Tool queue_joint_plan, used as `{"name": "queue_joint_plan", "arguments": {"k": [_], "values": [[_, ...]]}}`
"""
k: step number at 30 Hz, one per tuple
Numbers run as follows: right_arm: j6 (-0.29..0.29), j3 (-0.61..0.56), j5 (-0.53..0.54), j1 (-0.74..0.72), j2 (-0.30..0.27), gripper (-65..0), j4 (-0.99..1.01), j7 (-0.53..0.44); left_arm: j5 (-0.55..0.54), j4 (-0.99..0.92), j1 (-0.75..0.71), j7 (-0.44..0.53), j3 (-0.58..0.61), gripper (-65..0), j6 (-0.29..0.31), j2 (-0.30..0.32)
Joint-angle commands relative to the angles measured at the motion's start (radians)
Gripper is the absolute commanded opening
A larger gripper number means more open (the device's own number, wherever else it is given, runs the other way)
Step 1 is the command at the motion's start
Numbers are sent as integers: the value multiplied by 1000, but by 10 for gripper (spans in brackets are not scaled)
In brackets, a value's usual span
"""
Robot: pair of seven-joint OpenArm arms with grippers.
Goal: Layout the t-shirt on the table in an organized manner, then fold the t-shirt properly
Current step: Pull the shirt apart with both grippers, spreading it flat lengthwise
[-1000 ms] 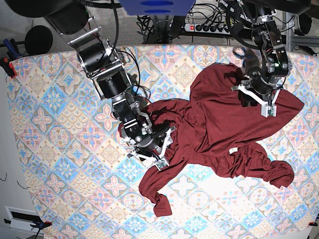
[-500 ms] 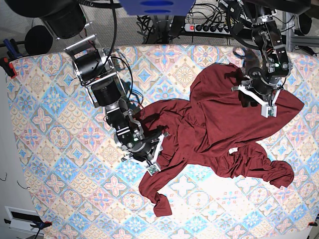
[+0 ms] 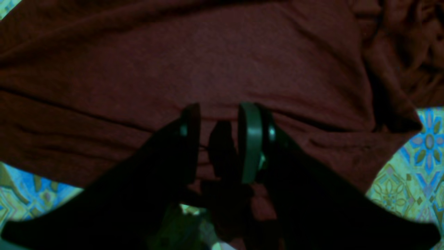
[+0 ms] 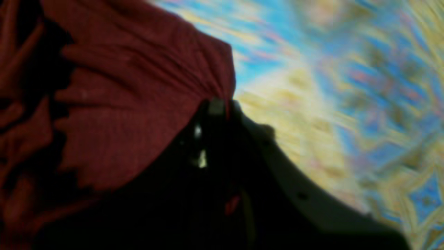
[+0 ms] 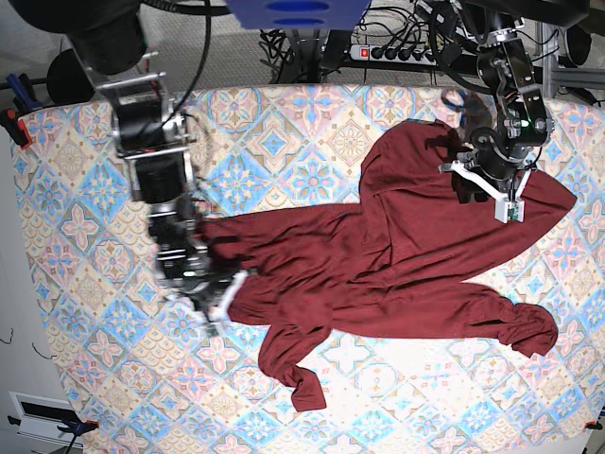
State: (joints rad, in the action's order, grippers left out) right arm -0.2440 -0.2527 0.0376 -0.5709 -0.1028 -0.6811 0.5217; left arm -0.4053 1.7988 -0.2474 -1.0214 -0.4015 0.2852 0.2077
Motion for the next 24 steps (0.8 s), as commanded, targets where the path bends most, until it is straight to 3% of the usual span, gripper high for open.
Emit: {"name": "queue_joint_plan", "arguments": {"k": [1, 7, 16, 24], "values": [[5, 16, -17, -27, -21, -645, -4, 30, -11, 16, 6, 17, -3, -465, 4, 9], [5, 71, -17, -34, -117, -646, -4, 27, -11, 16, 7, 22, -3, -465, 4, 9], [7, 131, -21, -54, -200, -647, 4, -11, -11, 23, 32, 22, -6, -465, 4, 16], [8, 132, -21, -94, -246, -643, 5, -13, -4, 12, 84, 22, -7, -465, 4, 95]]}}
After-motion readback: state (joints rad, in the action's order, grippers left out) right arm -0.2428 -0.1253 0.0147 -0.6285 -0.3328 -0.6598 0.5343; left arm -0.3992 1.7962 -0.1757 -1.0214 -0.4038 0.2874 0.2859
